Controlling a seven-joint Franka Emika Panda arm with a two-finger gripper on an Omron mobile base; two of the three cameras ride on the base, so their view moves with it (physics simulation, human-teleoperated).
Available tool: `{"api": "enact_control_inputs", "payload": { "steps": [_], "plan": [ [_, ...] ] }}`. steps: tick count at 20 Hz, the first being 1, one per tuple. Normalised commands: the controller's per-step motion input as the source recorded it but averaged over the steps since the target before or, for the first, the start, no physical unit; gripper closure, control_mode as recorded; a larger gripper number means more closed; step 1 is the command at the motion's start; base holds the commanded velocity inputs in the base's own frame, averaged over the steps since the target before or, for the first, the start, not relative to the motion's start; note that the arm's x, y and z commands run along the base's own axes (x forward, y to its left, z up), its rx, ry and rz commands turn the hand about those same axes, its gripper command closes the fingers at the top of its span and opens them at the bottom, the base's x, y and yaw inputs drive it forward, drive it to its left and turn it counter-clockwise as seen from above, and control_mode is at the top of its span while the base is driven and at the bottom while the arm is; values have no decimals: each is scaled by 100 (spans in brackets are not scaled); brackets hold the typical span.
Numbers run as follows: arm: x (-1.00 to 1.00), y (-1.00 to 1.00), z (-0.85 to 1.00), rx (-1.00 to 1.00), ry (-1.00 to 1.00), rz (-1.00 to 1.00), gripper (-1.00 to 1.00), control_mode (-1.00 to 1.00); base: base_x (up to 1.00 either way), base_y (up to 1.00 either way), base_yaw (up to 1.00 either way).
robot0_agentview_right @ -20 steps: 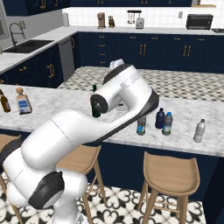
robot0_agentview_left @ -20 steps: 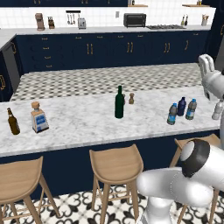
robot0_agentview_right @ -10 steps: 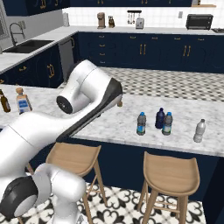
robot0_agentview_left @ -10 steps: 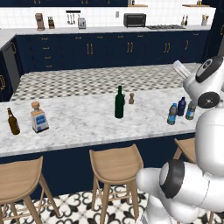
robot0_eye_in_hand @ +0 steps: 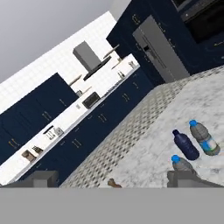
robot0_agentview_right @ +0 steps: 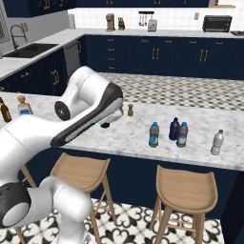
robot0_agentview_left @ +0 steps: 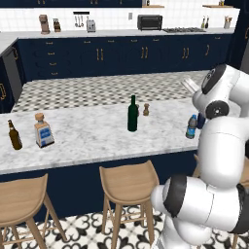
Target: Move the plastic bottles in the middle to the plastics group, and the glass bottles in the middle to the glass group.
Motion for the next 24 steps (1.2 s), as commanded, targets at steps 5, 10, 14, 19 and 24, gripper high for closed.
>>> {"api": "enact_control_inputs", "payload": {
  "steps": [5,10,14,19,24],
  "plan": [
    [-41,26,1,31,2,20,-100,-100,0,0,0],
    [-34,26,3,16,6,38,-100,-100,0,0,0],
    [-30,32,9,2,12,41,-100,-100,0,0,0],
    [-20,30,16,16,32,33,-100,-100,0,0,0],
    [-10,37,42,13,38,25,-100,-100,0,0,0]
  ]
}}
